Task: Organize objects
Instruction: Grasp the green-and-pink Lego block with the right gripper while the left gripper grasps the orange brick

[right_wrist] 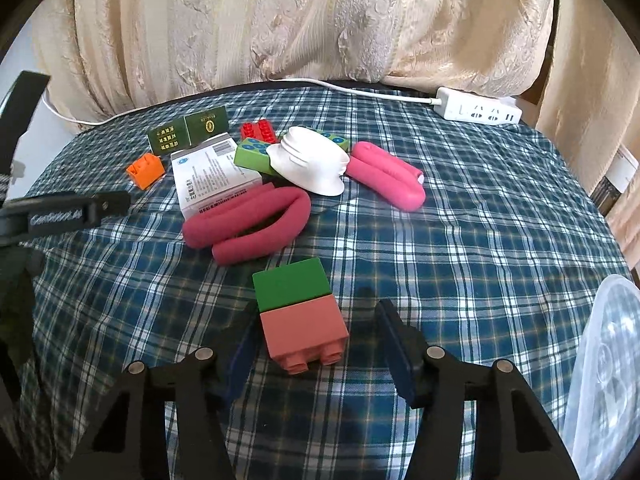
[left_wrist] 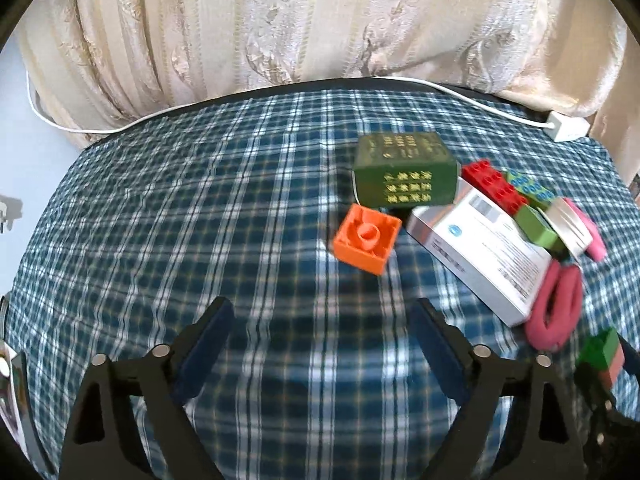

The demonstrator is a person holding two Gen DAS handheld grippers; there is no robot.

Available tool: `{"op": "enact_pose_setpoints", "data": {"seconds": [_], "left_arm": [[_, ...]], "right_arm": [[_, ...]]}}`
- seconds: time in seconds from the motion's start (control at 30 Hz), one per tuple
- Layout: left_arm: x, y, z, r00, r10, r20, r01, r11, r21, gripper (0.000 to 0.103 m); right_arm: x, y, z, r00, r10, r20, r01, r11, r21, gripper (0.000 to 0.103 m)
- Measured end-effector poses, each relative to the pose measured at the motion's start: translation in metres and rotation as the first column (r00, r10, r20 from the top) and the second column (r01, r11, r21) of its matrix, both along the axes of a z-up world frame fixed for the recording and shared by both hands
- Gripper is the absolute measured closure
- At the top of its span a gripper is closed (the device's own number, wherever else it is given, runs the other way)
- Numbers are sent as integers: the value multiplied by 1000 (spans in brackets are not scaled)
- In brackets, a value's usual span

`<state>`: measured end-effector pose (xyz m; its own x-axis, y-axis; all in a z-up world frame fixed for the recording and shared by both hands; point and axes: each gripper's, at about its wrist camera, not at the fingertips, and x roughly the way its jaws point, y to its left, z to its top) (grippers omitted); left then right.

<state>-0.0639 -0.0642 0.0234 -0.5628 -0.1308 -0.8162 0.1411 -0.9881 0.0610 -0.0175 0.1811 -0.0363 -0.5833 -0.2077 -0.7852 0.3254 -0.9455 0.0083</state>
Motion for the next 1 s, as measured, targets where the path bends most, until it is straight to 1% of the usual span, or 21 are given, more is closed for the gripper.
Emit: {"op": "enact_pose_setpoints", "data": {"seconds": [0.07, 0.2, 0.3, 0.5, 0.6, 0.67, 0.77, 0.83, 0.87, 0.93, 1.0], "left_arm": [[-7, -2, -2, 1000, 9, 3, -9, 1000, -3, 17], [-19, -6, -7, 1000, 15, 14, -15, 1000, 6, 18], [-25, -5, -8, 1000, 2, 16, -3, 1000, 21, 18], [-38, 0, -9, 1000, -24, 3, 24, 1000, 20, 18], [-46, -1, -12, 1000, -29, 11, 29, 999, 29, 30], [-50, -3, -14, 999, -33, 11, 33, 998, 55, 33], [-51, -4, -15, 999, -44, 1, 44, 996, 73, 39], [-51, -4, -15, 999, -54, -6, 54, 995, 87, 46], [-50, -4, -15, 998, -55, -9, 56, 995, 86, 47], [-50, -4, -14, 998, -60, -11, 60, 994, 88, 58], [-48, -3, -12, 998, -64, -14, 65, 994, 92, 65]], "right_arm": [[0, -1, 0, 1000, 0, 2, 0, 1000, 1, 43], [0, -1, 0, 1000, -1, 2, 1, 1000, 1, 43], [0, -1, 0, 1000, -1, 2, 1, 1000, 2, 43], [0, -1, 0, 1000, -2, 3, 2, 1000, 1, 42], [1, -1, 0, 1000, -2, 3, 2, 1000, 1, 42], [1, -1, 0, 1000, -2, 3, 2, 1000, 1, 42], [1, -1, 0, 1000, -2, 3, 2, 1000, 1, 42], [0, -1, 1, 1000, -2, 3, 2, 1000, 1, 42], [0, -1, 1, 1000, -2, 3, 2, 1000, 1, 42], [1, -1, 0, 1000, -2, 3, 2, 1000, 1, 42], [0, -1, 1, 1000, -2, 3, 2, 1000, 1, 42]]}}
